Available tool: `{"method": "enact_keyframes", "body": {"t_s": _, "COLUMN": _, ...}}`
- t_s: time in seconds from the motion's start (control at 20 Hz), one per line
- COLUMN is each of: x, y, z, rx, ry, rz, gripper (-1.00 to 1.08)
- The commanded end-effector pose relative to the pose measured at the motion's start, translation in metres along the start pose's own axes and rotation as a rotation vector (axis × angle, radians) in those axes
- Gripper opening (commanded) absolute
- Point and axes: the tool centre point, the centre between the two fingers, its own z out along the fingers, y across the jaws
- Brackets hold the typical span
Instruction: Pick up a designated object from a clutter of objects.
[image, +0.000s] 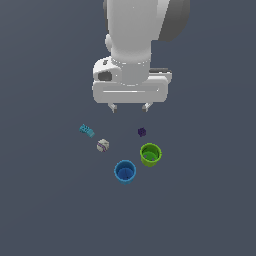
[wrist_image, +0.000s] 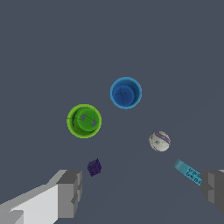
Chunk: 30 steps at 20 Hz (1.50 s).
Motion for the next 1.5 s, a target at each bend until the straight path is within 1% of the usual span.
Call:
{"method": "enact_keyframes", "body": {"t_s": 0.0, "x": 0.000, "y": 0.000, "z": 0.000, "rx": 0.000, "ry": 0.000, "rz": 0.000, "gripper": 1.00}}
{"method": "enact_keyframes", "body": {"t_s": 0.15, "x": -0.002, "y": 0.000, "z": 0.003, "rx": -0.004, "ry": -0.010, "rz": 0.001, "gripper": 1.00}}
{"method": "enact_keyframes", "body": {"t_s": 0.35, "x": -0.008, "y": 0.001, "z": 0.011, "rx": -0.018, "ry": -0.045, "rz": 0.004, "gripper": 1.00}}
{"method": "enact_keyframes", "body": {"t_s": 0.5, "x": -0.010, "y": 0.002, "z": 0.012, "rx": -0.023, "ry": -0.055, "rz": 0.007, "gripper": 1.00}}
{"method": "enact_keyframes", "body": {"t_s": 0.7, "x": -0.010, "y": 0.001, "z": 0.013, "rx": -0.021, "ry": -0.052, "rz": 0.005, "gripper": 1.00}}
{"method": "enact_keyframes", "body": {"t_s": 0.95, "x": -0.011, "y": -0.003, "z": 0.026, "rx": -0.022, "ry": -0.051, "rz": -0.016, "gripper": 1.00}}
{"method": "enact_keyframes", "body": {"t_s": 1.2, "x": -0.015, "y": -0.011, "z": 0.050, "rx": -0.022, "ry": -0.047, "rz": -0.053, "gripper": 1.00}}
{"method": "enact_keyframes", "body": {"t_s": 1.45, "x": -0.024, "y": -0.022, "z": 0.085, "rx": -0.021, "ry": -0.042, "rz": -0.108, "gripper": 1.00}}
